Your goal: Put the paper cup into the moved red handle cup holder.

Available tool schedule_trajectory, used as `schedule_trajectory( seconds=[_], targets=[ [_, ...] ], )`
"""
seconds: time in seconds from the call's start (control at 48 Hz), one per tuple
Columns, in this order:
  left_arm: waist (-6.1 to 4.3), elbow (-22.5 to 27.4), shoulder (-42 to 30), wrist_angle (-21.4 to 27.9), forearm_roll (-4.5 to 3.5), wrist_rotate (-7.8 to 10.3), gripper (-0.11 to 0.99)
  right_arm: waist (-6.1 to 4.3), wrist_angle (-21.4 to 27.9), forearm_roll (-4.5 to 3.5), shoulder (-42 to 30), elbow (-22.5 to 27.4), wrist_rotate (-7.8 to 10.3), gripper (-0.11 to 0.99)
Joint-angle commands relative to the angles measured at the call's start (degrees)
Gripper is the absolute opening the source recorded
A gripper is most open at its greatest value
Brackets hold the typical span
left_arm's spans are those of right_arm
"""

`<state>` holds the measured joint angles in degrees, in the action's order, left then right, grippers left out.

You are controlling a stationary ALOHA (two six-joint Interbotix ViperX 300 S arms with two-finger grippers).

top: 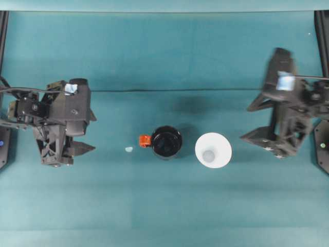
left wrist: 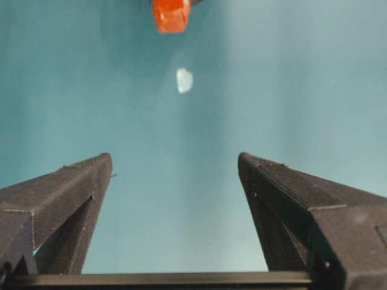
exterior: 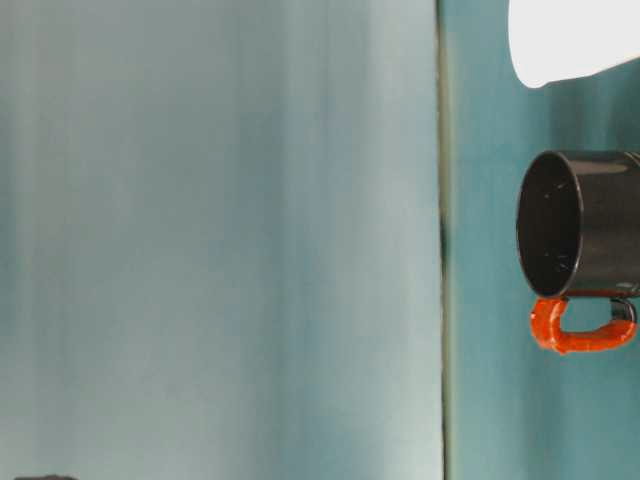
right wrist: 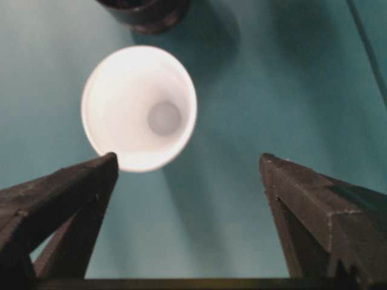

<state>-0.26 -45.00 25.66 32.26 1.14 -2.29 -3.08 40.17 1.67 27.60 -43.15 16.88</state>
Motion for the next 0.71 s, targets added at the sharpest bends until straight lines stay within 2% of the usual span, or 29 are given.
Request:
schedule_trajectory(
  seconds=[0.0, 0.125, 0.271, 0.499, 0.687],
  targets=[
    [0.09, 0.3, 1.1, -0.4, 0.09, -0.09, 0.93, 0.0, 0.4, 0.09, -10.8, 4.6, 0.35, 0.86],
    [0.0, -0.4, 1.8, -0.3, 0.09, -0.09, 0.93, 0.26, 0.4, 0.09, -16.1, 7.9, 0.35, 0.86],
    [0.0, -0.8, 2.5, -0.3, 0.09, -0.18, 0.93, 0.7, 0.4, 0.09, -18.4, 9.0, 0.62, 0.86],
    [0.0, -0.9, 2.5, -0.4, 0.09, -0.18, 0.93, 0.44, -0.3, 0.09, -19.7, 6.7, 0.88, 0.86],
    [0.0, -0.9, 2.5, -0.4, 0.09, -0.18, 0.93, 0.35, -5.4, 0.09, -22.9, 3.6, 0.97, 0.86]
  ],
)
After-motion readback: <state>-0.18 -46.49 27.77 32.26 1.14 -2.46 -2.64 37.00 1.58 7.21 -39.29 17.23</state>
